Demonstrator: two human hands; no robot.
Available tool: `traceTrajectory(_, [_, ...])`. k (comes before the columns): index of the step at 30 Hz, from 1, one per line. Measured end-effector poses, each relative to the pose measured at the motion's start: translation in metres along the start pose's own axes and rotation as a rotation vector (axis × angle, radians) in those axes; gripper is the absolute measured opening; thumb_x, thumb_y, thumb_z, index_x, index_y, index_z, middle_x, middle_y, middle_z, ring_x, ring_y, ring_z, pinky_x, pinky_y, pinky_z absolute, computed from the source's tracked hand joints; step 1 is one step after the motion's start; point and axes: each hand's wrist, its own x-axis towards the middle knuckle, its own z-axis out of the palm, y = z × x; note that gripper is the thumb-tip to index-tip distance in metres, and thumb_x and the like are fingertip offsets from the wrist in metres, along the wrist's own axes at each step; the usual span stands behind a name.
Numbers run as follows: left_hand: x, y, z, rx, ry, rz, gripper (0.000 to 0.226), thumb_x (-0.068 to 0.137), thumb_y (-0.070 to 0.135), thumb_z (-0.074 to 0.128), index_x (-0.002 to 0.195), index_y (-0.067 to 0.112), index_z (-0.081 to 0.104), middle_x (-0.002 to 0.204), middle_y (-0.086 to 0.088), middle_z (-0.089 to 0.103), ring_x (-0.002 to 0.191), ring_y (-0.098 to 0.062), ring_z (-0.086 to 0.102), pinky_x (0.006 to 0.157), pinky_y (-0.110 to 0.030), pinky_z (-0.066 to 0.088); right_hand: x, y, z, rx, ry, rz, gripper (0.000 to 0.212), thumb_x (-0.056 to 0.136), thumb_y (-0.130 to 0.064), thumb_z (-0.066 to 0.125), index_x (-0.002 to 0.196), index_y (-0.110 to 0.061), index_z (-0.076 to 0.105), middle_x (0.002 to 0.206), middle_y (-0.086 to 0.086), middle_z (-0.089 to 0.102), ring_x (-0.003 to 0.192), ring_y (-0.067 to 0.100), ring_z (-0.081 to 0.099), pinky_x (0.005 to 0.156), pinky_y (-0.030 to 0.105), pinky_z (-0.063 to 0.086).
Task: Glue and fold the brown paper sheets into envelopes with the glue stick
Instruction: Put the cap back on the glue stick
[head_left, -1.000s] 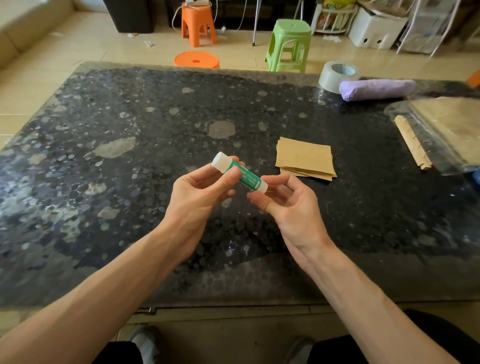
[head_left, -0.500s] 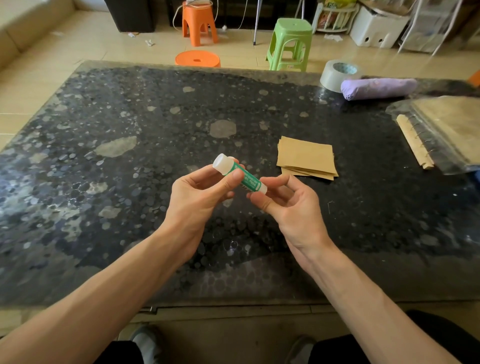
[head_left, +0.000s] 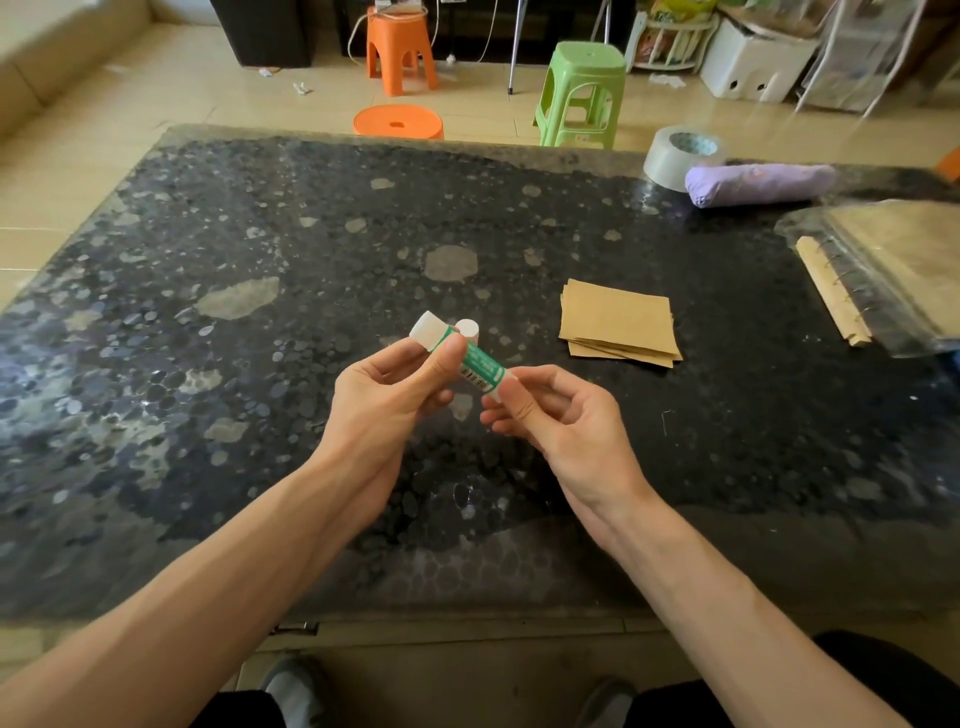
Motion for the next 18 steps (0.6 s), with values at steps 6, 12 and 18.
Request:
traceTrajectory(6, [0.008,0.007,-0.014,-0.055,0.079,-0.054,0.041,0.087,0.041,0.076,0.101,0.003,0.073,0.102,-0.010,0.079,0.102,-0.019,0.075,0.098,-0.032,0.057,0.025,-0.003,0.006,-0.005,-0.066,0.072,0.037,0.096,-0.035,0.069,0.127,-0.016,0.066,0.108,0.007,0.079,0.096,0.026,0.078,0.076,0.030,0.061])
traceTrajectory(12, [0.009,0.014,-0.018,-0.020,0.074,-0.167,0.048,0.098,0.044,0.063,0.114,-0.001,0.063,0.107,-0.013,0.078,0.098,-0.024,0.077,0.090,-0.041,0.061,0.082,0.008,-0.002,-0.607,0.001,-0.217,0.051,0.088,-0.028,0.084,0.135,-0.029,0.065,0.119,-0.004,0.067,0.092,0.008,0.072,0.073,0.011,0.051])
traceTrajectory(18, [0.015,0.005,-0.023,-0.007,0.051,-0.314,0.055,0.105,0.056,0.045,0.107,0.007,0.069,0.077,-0.003,0.061,0.063,-0.012,0.056,0.060,-0.027,0.050,0.101,0.024,0.017,-1.042,-0.034,-0.410,0.037,0.090,-0.030,0.078,0.126,-0.028,0.071,0.112,-0.006,0.068,0.101,0.014,0.063,0.093,0.036,0.052])
